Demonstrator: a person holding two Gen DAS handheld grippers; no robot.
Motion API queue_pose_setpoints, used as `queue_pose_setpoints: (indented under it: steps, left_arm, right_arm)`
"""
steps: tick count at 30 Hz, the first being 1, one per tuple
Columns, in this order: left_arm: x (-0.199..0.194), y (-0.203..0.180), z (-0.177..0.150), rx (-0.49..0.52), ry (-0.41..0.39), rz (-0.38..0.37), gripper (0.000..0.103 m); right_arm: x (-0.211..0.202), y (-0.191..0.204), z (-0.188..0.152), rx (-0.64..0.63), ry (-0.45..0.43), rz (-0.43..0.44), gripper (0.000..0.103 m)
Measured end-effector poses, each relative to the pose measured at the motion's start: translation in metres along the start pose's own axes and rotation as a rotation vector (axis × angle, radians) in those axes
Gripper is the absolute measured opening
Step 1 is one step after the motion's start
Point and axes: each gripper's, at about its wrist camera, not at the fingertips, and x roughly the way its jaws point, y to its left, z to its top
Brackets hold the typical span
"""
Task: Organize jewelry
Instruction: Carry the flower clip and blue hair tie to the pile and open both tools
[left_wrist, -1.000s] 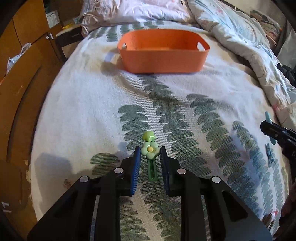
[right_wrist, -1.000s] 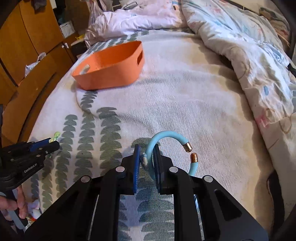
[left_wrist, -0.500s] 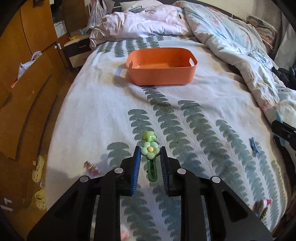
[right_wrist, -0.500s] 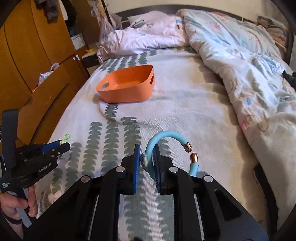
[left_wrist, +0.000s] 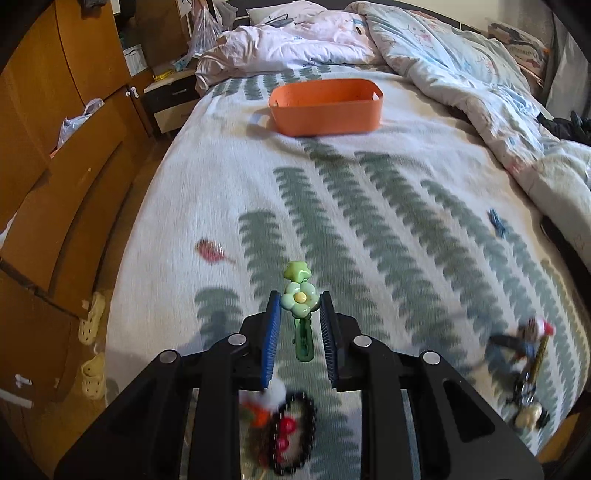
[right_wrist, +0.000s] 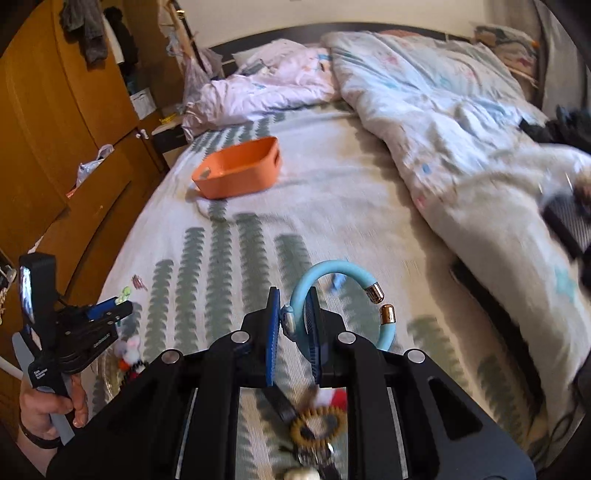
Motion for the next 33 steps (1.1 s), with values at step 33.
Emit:
queue_pose_setpoints:
  steps: [33]
  left_arm:
    - [-0.010,-0.001,-0.070,-0.007,-0.013,0.077,0.023]
  right_arm:
    - [0.015,-0.011,-0.078,0.028,0.098,-0.111,0.021]
